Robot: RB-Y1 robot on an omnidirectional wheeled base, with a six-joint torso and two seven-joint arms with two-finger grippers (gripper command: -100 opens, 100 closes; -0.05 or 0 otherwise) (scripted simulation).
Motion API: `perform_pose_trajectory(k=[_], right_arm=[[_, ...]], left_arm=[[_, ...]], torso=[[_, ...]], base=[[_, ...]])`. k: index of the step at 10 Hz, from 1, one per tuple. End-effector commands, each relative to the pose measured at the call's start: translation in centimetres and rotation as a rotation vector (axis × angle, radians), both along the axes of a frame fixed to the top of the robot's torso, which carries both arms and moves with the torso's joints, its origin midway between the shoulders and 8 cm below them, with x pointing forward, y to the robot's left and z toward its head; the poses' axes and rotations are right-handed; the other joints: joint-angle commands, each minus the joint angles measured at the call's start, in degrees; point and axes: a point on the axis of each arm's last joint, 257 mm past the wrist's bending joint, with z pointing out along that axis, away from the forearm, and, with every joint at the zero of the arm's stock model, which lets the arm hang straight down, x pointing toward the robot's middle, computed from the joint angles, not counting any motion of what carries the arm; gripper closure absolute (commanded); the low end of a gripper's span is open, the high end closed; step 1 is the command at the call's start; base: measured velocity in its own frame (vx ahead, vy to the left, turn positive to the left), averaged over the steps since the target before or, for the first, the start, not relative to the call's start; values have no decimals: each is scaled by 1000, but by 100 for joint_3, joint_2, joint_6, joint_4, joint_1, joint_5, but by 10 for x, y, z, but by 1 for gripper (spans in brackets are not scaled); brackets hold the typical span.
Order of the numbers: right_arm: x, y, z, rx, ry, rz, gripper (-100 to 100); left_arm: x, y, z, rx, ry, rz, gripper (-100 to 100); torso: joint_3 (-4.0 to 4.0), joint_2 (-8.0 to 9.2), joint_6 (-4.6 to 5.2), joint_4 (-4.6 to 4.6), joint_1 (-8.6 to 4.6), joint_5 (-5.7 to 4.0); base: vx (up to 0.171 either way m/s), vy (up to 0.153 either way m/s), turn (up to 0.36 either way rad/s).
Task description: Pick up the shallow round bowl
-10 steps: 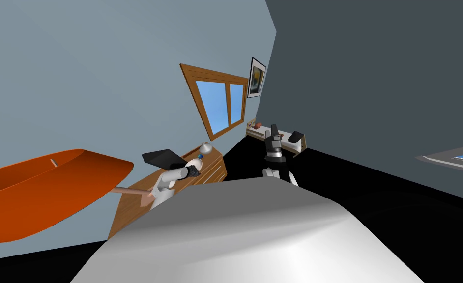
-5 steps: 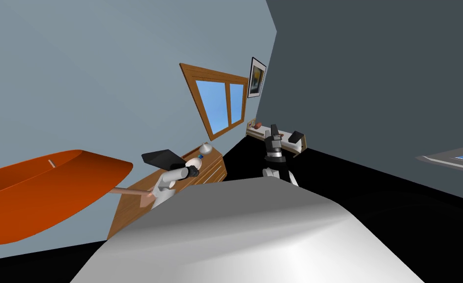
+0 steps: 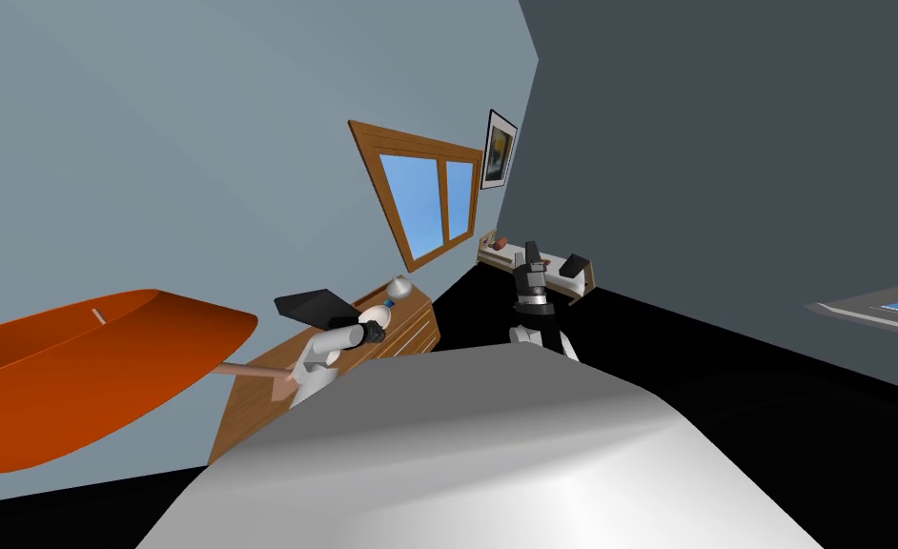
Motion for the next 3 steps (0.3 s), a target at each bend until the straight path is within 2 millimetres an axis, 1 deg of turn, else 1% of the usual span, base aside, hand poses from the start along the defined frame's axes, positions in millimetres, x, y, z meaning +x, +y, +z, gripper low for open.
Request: perform_pose_trajectory(k=[1, 2, 3], right_arm=[[0, 0, 0, 0, 0, 0, 0], [0, 0, 0, 0, 0, 0, 0], [0, 0, 0, 0, 0, 0, 0]], left_arm=[[-2, -1, 8, 1, 2, -1, 100], [-1, 0, 5, 0, 0, -1, 100], [-1, -1, 5, 0, 2, 0, 0]], torso=[[0, 0, 0, 0, 0, 0], [1, 2, 0, 1, -1, -1], [0, -1, 1, 0, -1, 0]], base=[[-17, -1, 4], [-7, 0, 2], [0, 0, 0]])
